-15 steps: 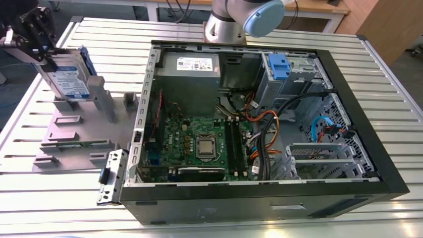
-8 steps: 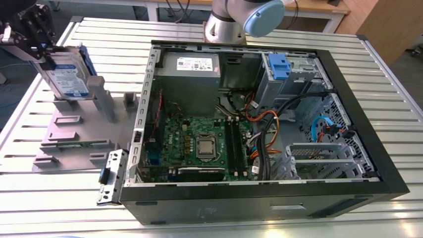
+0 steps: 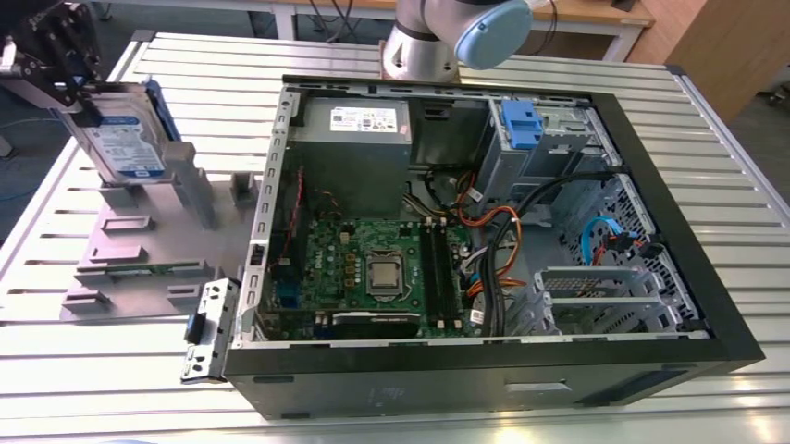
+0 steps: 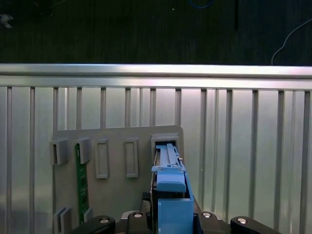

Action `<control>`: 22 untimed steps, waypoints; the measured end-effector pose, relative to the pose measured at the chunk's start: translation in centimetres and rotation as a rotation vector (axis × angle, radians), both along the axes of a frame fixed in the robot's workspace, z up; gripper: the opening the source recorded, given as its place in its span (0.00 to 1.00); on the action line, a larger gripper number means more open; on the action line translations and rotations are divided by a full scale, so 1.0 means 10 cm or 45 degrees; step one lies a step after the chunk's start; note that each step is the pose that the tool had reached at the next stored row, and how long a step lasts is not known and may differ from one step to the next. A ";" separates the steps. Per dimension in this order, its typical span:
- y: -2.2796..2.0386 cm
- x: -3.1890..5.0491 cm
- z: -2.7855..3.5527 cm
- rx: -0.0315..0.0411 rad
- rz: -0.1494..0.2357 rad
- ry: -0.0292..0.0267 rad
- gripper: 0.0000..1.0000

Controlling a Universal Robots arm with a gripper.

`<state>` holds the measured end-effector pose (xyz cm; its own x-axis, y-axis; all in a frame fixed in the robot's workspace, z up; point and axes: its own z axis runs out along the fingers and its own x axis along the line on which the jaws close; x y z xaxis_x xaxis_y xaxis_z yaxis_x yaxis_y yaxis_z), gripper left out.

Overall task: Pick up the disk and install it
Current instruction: 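Pick up the disk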

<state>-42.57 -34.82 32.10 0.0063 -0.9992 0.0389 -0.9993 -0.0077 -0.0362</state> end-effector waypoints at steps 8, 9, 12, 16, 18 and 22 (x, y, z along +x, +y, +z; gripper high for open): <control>0.000 0.000 0.051 0.0000 0.000 -0.0001 0.36; 0.000 0.000 0.054 0.0001 0.000 -0.0002 0.36; 0.000 0.000 0.064 0.0000 0.000 0.0000 0.36; 0.000 0.000 0.074 0.0000 0.000 -0.0001 0.36; 0.000 0.000 0.078 0.0000 0.000 0.0000 0.36; 0.000 0.000 0.085 0.0001 0.000 -0.0001 0.36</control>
